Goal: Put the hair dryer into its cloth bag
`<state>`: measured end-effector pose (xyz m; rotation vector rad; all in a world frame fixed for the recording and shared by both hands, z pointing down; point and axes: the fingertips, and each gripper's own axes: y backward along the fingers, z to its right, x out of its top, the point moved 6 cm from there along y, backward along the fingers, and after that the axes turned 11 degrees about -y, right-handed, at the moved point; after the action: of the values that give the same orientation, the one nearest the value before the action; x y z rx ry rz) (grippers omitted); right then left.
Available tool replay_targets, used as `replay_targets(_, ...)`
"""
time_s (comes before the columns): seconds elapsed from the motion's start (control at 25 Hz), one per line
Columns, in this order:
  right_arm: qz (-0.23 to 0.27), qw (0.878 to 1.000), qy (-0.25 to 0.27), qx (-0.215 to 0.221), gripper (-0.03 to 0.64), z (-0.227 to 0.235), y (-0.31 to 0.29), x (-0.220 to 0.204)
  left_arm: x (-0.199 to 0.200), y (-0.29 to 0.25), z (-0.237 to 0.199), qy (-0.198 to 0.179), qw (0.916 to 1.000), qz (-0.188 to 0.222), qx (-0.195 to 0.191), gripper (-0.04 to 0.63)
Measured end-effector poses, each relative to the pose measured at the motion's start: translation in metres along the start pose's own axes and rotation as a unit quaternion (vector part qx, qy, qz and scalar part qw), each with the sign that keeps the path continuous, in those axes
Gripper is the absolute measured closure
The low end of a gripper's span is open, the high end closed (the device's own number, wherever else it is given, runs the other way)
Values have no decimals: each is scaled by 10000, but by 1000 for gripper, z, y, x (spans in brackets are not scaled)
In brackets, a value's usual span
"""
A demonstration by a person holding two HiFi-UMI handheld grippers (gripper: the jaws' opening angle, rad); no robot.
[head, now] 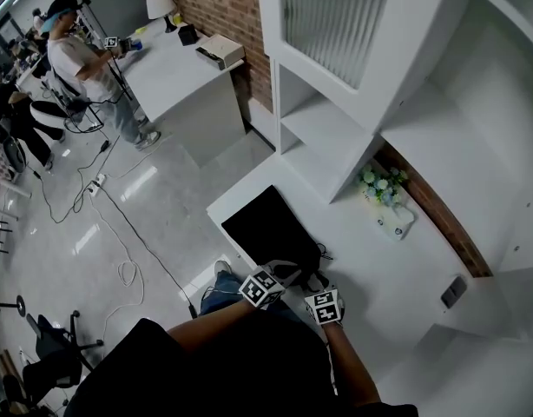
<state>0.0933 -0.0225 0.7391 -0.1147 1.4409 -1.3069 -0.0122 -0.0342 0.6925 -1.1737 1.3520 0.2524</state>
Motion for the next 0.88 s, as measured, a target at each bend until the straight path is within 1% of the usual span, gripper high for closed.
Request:
replay_targets(0.04, 50, 10000, 10, 17, 402, 1, 2, -3, 0, -1, 0, 4, 10000, 2, 4, 565)
replay_targets(0.16, -80, 9997, -201, 93, 403, 3, 3, -9, 1, -2, 0, 22, 10000, -8, 13, 565)
replay_targets(0.24, -121, 9996, -247, 117, 409, 4, 0, -12, 0, -2, 1, 31, 10000, -29, 22, 565)
replay_targets(0.44, -165, 9998, 32, 78, 443, -1, -7, -16, -1, -3, 2, 25, 10000, -69, 35, 565)
replay_targets(0.6, -34, 9999, -91, 36, 448, 0, -6, -10, -1, -2, 2, 57, 10000, -37, 24, 565)
replay_targets(0.76, 145, 9995, -250, 80, 448, 2, -6, 1, 7, 2, 1, -132, 9998, 95, 126, 565)
replay_targets(0.88, 262, 9993, -235, 112, 448, -1, -7, 13, 11, 5, 1, -101, 9997, 195, 103, 565)
